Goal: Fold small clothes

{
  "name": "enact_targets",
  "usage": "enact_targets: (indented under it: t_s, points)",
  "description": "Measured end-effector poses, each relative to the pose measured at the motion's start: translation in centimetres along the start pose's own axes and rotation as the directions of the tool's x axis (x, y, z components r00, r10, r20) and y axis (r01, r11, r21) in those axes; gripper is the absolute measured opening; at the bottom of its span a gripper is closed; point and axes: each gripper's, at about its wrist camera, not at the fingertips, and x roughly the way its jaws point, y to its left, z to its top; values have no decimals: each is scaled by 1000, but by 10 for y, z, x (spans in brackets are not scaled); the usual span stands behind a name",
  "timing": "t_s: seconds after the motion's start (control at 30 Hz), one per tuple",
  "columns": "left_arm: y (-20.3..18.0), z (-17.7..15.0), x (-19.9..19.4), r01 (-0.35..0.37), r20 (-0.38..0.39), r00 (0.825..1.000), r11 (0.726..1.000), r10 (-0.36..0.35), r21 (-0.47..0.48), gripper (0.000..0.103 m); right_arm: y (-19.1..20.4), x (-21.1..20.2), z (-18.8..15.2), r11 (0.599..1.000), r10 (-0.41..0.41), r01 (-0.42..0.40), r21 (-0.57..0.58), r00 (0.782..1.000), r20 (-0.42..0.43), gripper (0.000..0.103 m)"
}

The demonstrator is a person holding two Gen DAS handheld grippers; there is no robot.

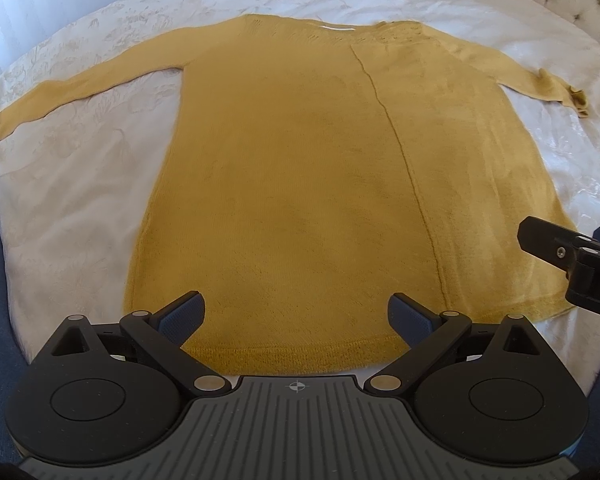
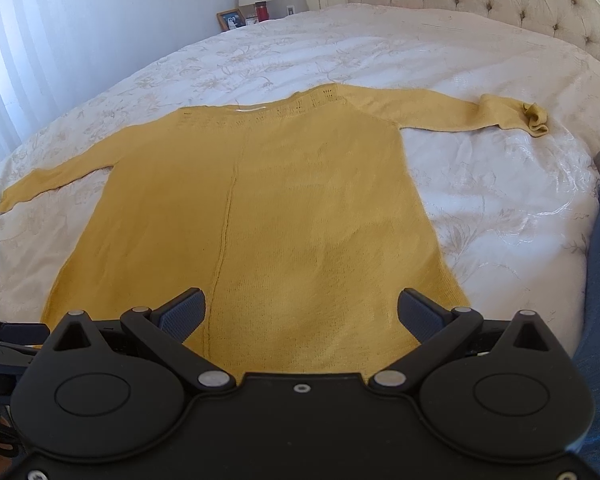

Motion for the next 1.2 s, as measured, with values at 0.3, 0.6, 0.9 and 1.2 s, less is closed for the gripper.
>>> enact_targets:
  t_s: [0.3,0.6,0.9,1.2]
  points:
    - [7,17,13,2,29,1000,1000,-2,9,100,-4,20,5,1000,-16,16,3,999,-36,102]
    - [15,55,38,26,84,996,999,-29,29,100,-9,49,25,995,-67,65,-74,998,-19,100]
    - [38,111,77,21,174,985,1000,-22,10,100,-41,93,64,969,-174,160,-188,983,-59,66]
    - [69,136,131,13,141,990,999,-8,-34,101,-130,132,144,975,-206,200,-93,977,-51,52]
